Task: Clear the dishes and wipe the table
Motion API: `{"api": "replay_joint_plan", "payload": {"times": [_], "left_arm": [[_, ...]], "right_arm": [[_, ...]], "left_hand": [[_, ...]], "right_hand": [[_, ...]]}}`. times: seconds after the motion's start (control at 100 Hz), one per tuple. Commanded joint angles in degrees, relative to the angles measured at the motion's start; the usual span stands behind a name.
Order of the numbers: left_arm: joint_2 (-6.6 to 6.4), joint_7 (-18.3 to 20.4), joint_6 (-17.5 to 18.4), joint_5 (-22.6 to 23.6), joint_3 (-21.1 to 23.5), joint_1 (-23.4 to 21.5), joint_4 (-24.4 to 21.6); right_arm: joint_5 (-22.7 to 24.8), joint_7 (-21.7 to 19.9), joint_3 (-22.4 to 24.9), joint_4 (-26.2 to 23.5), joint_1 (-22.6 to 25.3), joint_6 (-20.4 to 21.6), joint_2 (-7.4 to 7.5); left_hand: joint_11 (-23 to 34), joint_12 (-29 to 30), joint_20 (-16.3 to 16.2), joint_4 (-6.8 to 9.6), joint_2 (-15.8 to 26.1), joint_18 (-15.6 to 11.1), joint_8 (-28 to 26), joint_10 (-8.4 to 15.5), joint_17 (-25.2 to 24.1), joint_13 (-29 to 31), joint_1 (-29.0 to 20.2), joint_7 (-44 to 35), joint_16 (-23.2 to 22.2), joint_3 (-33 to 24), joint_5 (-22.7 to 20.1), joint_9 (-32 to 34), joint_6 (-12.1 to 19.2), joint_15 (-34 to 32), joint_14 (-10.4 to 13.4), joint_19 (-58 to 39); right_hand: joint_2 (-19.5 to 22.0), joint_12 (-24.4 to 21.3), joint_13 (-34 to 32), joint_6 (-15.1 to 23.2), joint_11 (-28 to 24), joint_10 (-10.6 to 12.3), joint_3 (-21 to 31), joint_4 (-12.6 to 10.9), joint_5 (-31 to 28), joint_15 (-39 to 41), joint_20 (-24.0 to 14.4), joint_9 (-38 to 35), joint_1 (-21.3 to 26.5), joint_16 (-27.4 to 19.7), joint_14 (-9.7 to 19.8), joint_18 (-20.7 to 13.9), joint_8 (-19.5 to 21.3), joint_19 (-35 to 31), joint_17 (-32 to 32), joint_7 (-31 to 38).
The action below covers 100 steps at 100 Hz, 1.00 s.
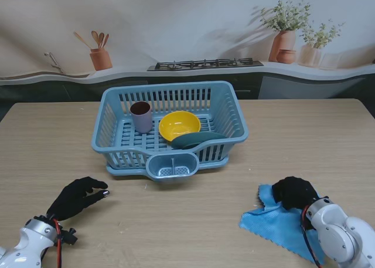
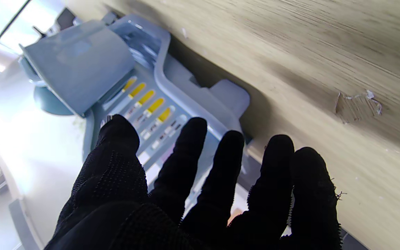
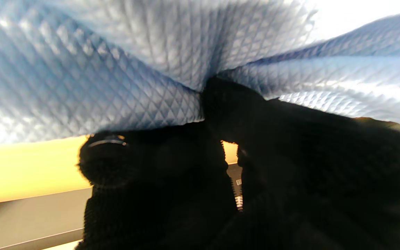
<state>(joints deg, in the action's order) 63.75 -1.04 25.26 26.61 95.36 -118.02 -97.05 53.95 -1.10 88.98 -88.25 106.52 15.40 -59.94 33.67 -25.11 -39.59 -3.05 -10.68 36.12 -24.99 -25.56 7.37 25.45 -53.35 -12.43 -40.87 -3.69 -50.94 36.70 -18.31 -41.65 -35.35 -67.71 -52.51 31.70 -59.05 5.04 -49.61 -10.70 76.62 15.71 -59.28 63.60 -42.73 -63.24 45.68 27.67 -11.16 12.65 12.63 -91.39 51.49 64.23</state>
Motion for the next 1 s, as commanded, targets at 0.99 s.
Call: {"api": "replay_joint_plan", "payload": {"times": [0.99], "left_arm": [[0.53,-1.8,0.4,0.7,0.1,-0.8,-0.1]], "right_arm": [[-2.0,2.0,-25.4,21.2,-27.1,-14.3,0.0]], "left_hand": [[-0.1,1.1,0.9,1.36,1.3,-0.8,-0.4,2.1,-0.4,0.7,-2.2,-0.1,0.0,-0.5,0.8,-0.3,1.4,0.4,0.8,0.8]], "right_hand": [[1.3,-3.9,-1.0,-2.2,7.1,2.6,2.6,-0.2,-1.9,0.6,-0.9,-1.6,3.7,0.5,-1.6,-4.3,0.0,0.4,-1.4,0.8]]}}
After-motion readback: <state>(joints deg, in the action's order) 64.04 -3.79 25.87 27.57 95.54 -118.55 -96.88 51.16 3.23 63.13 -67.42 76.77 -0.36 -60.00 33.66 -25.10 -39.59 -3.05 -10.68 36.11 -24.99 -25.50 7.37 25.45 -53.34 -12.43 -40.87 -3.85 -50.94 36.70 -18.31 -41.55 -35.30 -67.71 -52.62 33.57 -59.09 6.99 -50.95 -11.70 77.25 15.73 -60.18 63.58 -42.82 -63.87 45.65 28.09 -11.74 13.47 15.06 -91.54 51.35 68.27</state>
